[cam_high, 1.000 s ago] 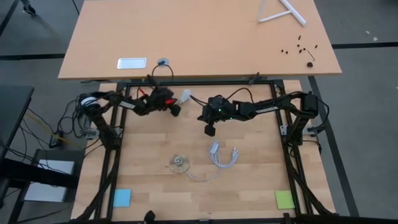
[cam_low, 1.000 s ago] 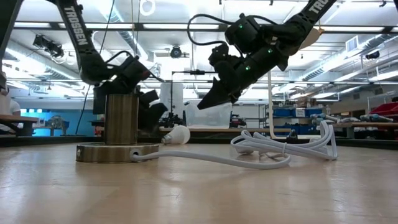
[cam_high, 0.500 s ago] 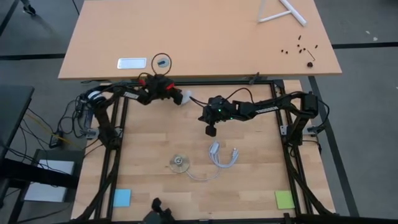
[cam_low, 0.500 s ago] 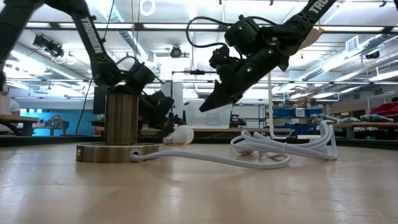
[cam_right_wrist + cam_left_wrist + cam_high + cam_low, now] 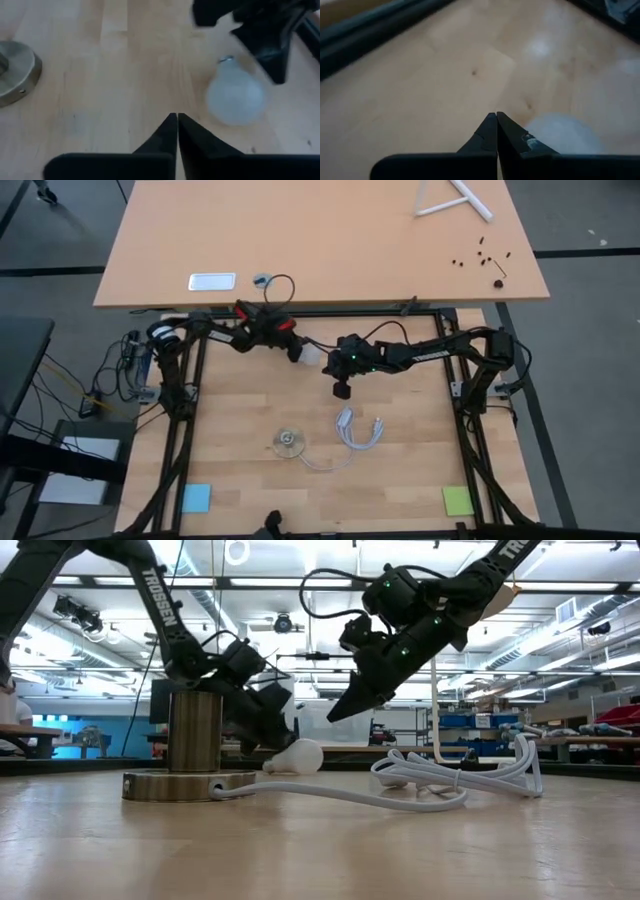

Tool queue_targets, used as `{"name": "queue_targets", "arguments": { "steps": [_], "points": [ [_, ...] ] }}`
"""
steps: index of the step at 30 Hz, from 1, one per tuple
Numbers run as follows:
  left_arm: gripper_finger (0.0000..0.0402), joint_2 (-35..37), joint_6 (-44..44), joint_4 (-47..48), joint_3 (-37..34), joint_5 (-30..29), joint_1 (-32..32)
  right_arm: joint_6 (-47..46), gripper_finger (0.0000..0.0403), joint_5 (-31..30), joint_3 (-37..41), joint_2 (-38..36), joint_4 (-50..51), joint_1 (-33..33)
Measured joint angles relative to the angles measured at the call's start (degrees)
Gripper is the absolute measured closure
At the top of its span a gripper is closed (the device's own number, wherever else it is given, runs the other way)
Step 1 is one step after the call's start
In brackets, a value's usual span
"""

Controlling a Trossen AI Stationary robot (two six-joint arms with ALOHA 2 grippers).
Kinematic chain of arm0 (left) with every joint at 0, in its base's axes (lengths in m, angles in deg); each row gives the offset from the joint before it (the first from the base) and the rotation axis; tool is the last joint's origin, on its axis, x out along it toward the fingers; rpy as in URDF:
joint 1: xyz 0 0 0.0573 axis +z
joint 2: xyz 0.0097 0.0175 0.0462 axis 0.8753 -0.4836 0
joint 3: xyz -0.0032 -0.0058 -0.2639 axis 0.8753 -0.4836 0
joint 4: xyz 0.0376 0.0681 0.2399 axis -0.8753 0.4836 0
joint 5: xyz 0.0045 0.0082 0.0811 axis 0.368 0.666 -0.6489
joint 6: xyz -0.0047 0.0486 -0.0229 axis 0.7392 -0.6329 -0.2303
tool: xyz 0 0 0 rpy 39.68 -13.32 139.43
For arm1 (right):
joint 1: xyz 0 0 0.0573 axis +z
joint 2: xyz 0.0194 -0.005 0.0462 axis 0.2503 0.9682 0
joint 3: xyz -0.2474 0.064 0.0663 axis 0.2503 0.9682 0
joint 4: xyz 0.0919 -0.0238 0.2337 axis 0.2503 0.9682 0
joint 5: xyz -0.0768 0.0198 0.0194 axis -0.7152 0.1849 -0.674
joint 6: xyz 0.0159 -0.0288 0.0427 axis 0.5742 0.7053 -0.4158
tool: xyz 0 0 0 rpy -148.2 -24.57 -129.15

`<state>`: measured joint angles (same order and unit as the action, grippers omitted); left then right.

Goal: Screw lightbulb
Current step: Insert the white lightbulb into the golden lamp

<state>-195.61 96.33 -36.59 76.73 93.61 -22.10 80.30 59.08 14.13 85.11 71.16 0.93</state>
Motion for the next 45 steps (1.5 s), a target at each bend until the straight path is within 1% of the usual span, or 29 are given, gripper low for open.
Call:
{"name": "queue_targets", "arguments": {
  "steps": [3,5,10,13,16,18,21,26,30,34,37,40,43,45],
  "points": [
    [0.0401,0.8,-0.8,3.1,-0.1,-4.4,-0.3,-0.3,0.0335,-2.6,0.0,0.0,-0.2,0.5],
    [0.0401,2.0,-2.5,5.6,-0.1,-5.6,-0.1,-1.1,0.0301,-3.5,0.0,0.0,-0.5,0.7],
    [0.0401,8.6,-8.3,19.4,-0.2,-10.8,0.0,-3.6,0.0218,-3.7,0.0,0.0,-1.0,0.8],
    [0.0401,10.7,-9.8,25.9,-1.5,-11.2,0.0,-4.9,0.0183,-3.6,0.0,0.0,-1.0,0.8],
    [0.0401,10.8,-9.4,25.7,-5.0,-10.6,-0.2,-5.3,0.0162,-2.6,0.0,0.0,-1.2,1.4],
    [0.0401,10.8,-7.9,21.7,-7.2,-10.9,-0.1,-6.1,0.0157,-2.4,0.0,0.0,-1.7,2.1],
    [0.0401,11.0,-6.0,18.0,-9.4,-9.4,-0.1,-7.3,0.0156,-2.2,0.0,0.0,-2.0,3.4],
    [0.0401,11.0,-4.9,17.5,-9.7,-10.0,-1.2,-12.7,0.0162,-2.3,0.0,0.0,-3.6,5.5],
    [0.0401,11.5,-5.0,16.9,-10.0,-10.6,-1.5,-12.0,0.0161,-5.3,0.0,0.0,-4.0,7.4],
    [0.0401,16.3,-5.5,20.4,-10.2,-9.4,-1.1,-11.3,0.0156,-6.1,0.0,0.0,-3.4,7.6],
    [0.0401,21.3,-5.4,26.7,-10.0,-9.5,-0.7,-10.9,0.0154,-6.3,0.0,0.0,-3.2,7.0],
    [0.0401,25.1,-5.2,34.9,-10.4,-9.6,-1.9,-10.8,0.0156,-6.0,0.0,0.0,-3.2,6.6],
    [0.0401,28.5,-3.6,37.4,-12.5,-9.6,-3.6,-10.8,0.0161,-4.6,0.0,0.0,-3.1,6.3],
    [0.0401,30.0,-1.7,37.6,-14.8,-8.2,-5.3,-10.8,0.0165,-4.3,0.0,0.0,-2.9,6.3]
  ]
}}
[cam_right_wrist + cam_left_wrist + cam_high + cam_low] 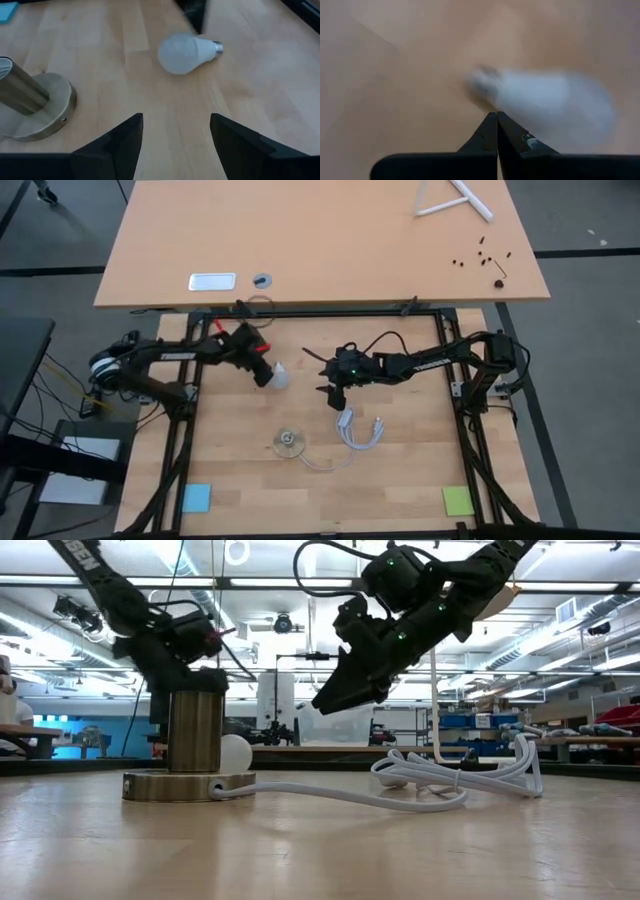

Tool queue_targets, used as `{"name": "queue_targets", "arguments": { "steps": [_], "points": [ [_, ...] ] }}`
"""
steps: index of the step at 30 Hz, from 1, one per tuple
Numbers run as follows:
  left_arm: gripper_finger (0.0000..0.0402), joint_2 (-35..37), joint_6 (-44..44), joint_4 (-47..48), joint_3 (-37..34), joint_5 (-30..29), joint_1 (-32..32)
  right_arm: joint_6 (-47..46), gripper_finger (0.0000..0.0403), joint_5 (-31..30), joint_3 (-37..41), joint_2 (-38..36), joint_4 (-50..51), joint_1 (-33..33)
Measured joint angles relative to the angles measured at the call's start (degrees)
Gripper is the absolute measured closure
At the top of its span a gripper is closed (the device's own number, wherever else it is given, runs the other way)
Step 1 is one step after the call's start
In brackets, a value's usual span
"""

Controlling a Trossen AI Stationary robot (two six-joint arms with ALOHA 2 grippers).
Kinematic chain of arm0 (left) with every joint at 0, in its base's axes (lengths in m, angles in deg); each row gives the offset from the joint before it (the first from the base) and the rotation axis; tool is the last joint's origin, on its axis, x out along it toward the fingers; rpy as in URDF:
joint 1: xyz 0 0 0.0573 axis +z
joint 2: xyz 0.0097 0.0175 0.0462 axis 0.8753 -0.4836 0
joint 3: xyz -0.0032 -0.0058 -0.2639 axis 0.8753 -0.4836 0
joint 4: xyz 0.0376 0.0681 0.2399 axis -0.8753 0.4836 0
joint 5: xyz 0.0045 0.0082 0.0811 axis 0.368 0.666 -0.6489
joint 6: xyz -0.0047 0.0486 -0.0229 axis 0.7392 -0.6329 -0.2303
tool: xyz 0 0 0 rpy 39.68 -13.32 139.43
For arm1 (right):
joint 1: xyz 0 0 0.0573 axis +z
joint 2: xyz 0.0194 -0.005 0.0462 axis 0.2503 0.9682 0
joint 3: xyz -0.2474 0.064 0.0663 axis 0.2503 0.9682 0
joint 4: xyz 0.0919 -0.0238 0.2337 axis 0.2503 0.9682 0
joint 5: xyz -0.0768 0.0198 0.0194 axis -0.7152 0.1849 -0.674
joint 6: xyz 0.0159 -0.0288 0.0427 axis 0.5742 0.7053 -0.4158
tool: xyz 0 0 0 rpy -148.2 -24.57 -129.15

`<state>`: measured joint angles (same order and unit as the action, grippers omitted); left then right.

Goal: Screw lightbulb
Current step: Insert the white lightbulb into the golden lamp

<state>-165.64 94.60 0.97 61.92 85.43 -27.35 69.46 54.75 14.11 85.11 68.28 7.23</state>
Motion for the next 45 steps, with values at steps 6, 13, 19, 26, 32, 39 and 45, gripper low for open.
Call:
{"name": "queue_targets", "arguments": {
  "steps": [6,13,19,26,32,39,45],
  "points": [
    [0.0401,1.3,4.6,-3.6,-5.9,1.4,-5.3,0.1,0.0173,0.5,0.0,0.0,0.2,0.0],
    [0.0401,1.3,7.4,-18.3,-7.7,0.3,-9.5,0.0,0.0176,0.6,0.0,0.0,-2.5,0.0],
    [0.0401,1.6,5.7,-20.4,-7.2,-4.5,-10.5,0.3,0.0164,-1.0,0.0,0.0,-4.6,-0.7],
    [0.0401,1.5,2.4,-29.1,-7.0,-18.8,-6.0,4.4,0.0146,2.9,-0.1,1.6,-9.3,-5.4],
    [0.0401,-4.1,-0.7,-31.7,-5.6,-10.4,0.6,4.6,0.0153,5.4,0.0,1.6,-9.8,-7.2],
    [0.04,-14.3,-3.8,-32.7,-1.7,-6.2,1.0,5.1,0.0163,5.6,0.0,1.6,-9.9,-7.1],
    [0.0386,-16.2,-3.5,-32.4,0.0,-5.0,1.1,5.2,0.0165,5.6,0.0,1.6,-9.2,-7.2]
  ]
}}
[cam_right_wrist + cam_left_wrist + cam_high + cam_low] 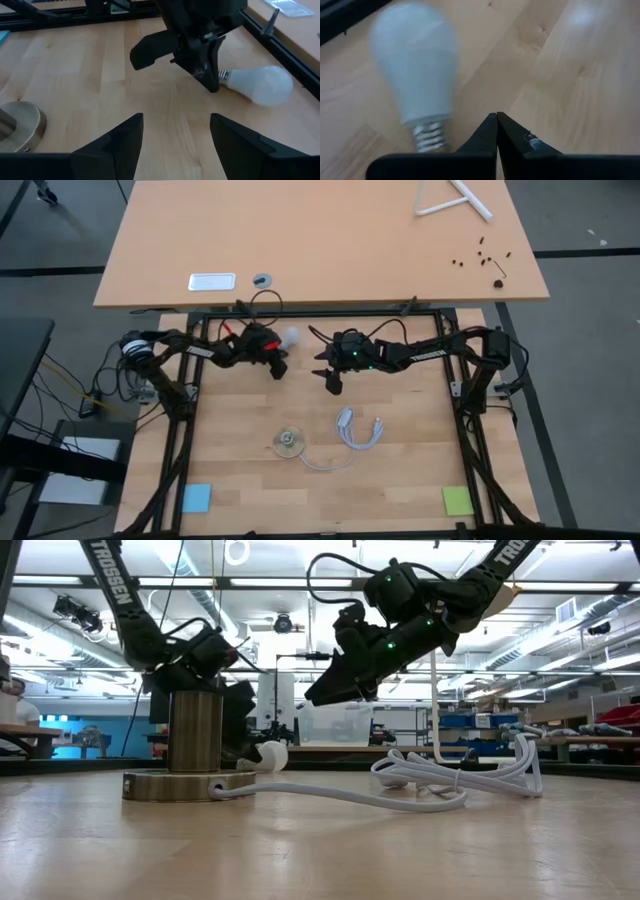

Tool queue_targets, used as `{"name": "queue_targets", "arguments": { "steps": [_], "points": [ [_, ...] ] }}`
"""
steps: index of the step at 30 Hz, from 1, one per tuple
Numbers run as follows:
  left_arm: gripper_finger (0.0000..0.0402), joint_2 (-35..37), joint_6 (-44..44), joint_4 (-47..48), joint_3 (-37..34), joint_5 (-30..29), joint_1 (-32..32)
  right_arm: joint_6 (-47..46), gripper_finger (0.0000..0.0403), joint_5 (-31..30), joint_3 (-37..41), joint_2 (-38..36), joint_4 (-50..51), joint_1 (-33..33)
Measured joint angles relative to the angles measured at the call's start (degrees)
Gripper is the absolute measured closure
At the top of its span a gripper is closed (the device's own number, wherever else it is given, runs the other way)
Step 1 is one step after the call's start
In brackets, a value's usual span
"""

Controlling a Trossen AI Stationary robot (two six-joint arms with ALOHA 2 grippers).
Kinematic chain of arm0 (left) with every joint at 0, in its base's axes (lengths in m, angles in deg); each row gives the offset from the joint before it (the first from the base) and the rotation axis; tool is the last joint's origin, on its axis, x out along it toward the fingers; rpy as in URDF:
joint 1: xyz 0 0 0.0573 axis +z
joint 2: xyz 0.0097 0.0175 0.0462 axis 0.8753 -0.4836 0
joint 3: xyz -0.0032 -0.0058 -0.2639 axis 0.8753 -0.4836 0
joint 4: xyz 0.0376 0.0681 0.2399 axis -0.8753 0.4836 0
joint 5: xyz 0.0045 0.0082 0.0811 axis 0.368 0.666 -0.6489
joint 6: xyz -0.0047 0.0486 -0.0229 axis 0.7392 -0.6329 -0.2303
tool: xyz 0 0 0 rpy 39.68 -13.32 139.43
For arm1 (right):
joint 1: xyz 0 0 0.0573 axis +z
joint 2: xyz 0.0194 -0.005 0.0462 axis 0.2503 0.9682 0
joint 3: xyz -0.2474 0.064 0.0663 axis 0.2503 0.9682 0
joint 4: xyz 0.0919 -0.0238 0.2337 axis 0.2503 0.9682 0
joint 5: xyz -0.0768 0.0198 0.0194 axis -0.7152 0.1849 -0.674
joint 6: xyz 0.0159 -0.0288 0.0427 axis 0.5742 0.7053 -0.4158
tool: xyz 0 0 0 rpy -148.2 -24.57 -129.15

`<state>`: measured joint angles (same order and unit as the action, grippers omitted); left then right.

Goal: Screw lightbulb
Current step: Insert the white lightbulb into the golden lamp

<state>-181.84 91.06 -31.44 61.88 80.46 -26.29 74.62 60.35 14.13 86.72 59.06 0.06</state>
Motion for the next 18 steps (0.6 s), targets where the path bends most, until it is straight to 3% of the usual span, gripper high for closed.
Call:
{"name": "queue_targets", "arguments": {
  "steps": [6,10,13,18],
  "points": [
    [0.0342,2.9,0.0,4.8,1.9,-1.6,0.0,0.5,0.0163,0.0,0.0,0.0,0.6,0.0],
    [0.0305,6.9,-0.2,13.7,3.9,-10.1,-0.1,0.6,0.0165,0.0,0.0,0.0,2.1,0.0],
    [0.0278,9.1,5.1,20.7,5.6,-15.6,0.0,0.6,0.0166,0.0,0.0,0.0,3.0,0.0],
    [0.023,8.6,13.4,22.9,5.8,-16.5,0.1,0.9,0.0167,0.0,0.0,0.0,2.9,0.0]
  ]
}}
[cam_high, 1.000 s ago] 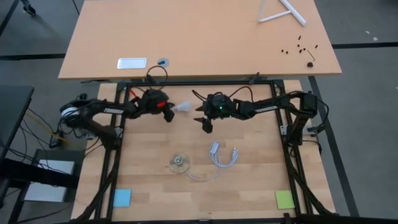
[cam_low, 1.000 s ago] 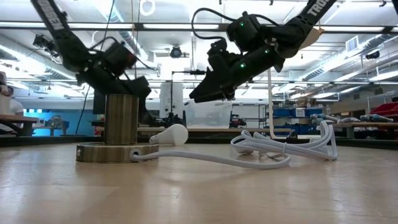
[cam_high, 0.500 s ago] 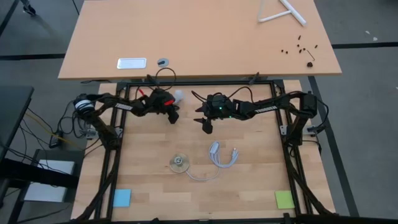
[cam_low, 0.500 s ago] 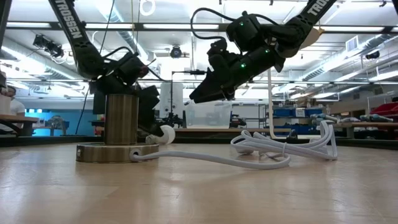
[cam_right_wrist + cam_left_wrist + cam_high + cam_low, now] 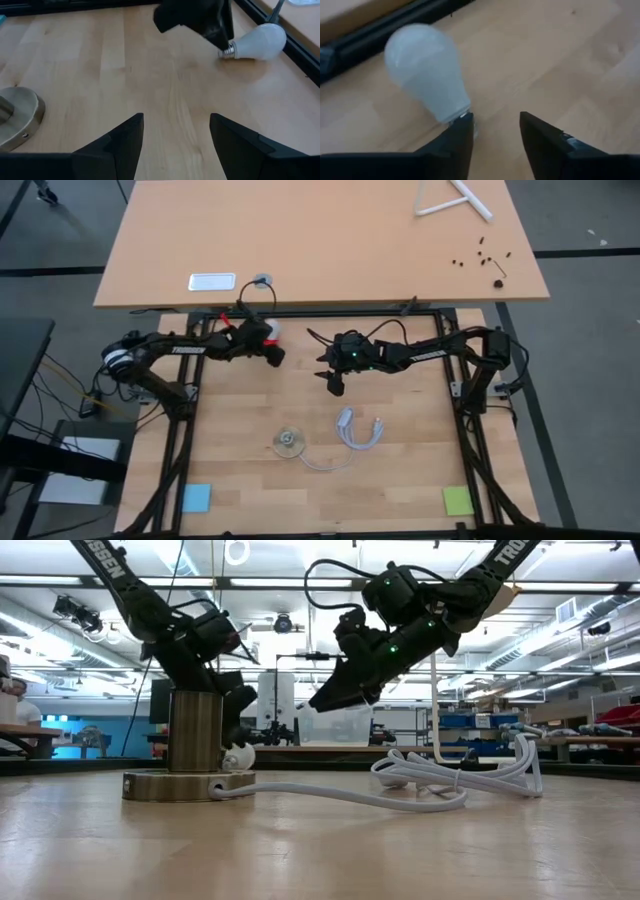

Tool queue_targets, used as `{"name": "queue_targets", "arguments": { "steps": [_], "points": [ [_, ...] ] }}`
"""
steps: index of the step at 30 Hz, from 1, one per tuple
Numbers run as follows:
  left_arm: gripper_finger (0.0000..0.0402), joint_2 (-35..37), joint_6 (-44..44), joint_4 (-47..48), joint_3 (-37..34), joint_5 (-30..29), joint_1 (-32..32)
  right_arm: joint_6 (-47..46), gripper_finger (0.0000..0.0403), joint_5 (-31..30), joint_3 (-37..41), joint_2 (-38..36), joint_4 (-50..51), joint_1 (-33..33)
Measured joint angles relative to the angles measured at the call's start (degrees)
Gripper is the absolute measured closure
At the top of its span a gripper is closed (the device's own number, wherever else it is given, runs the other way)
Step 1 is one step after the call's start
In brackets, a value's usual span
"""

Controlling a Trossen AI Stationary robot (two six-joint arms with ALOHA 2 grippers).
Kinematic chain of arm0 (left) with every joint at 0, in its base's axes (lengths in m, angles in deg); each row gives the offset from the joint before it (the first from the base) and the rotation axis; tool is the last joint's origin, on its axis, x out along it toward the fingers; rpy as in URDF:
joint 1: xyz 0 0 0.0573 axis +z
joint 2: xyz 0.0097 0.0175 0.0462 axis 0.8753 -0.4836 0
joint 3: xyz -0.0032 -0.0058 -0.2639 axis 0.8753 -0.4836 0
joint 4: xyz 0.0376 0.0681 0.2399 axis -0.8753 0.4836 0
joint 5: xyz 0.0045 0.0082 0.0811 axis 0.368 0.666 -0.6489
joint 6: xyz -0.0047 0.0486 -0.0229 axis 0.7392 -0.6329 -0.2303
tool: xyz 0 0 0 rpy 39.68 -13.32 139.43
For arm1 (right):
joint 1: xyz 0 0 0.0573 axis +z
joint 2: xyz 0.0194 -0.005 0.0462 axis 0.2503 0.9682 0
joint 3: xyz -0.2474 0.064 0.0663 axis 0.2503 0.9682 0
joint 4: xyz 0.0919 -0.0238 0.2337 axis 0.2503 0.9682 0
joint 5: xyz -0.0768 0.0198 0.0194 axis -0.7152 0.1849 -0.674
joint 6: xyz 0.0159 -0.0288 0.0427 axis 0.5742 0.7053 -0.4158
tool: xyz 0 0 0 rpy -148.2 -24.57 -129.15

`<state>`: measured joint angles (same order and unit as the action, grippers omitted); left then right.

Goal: Screw lightbulb
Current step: Insert the white lightbulb into the golden lamp

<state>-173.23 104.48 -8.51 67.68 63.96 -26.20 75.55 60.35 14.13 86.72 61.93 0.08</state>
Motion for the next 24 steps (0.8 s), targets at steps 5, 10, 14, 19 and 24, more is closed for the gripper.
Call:
{"name": "queue_targets", "arguments": {
  "steps": [5,10,14,19,24],
  "points": [
    [0.0186,-2.1,4.7,0.2,0.0,-7.2,0.0,0.0,0.0169,0.0,0.0,0.0,-0.1,0.1],
    [0.0154,-2.8,7.7,-0.7,0.0,-9.7,0.3,-0.2,0.0173,0.0,0.0,0.0,0.1,0.7],
    [0.0138,-3.1,10.7,0.9,-0.1,-10.0,0.5,-0.1,0.0176,0.0,0.0,0.0,0.1,1.0],
    [0.0127,-3.1,12.3,0.7,-0.1,-11.3,0.7,0.0,0.0178,0.0,0.0,0.0,0.1,1.1],
    [0.0125,-3.1,14.9,0.6,-0.1,-11.2,0.9,0.0,0.0178,0.0,0.0,0.0,-0.3,1.0]
  ]
}}
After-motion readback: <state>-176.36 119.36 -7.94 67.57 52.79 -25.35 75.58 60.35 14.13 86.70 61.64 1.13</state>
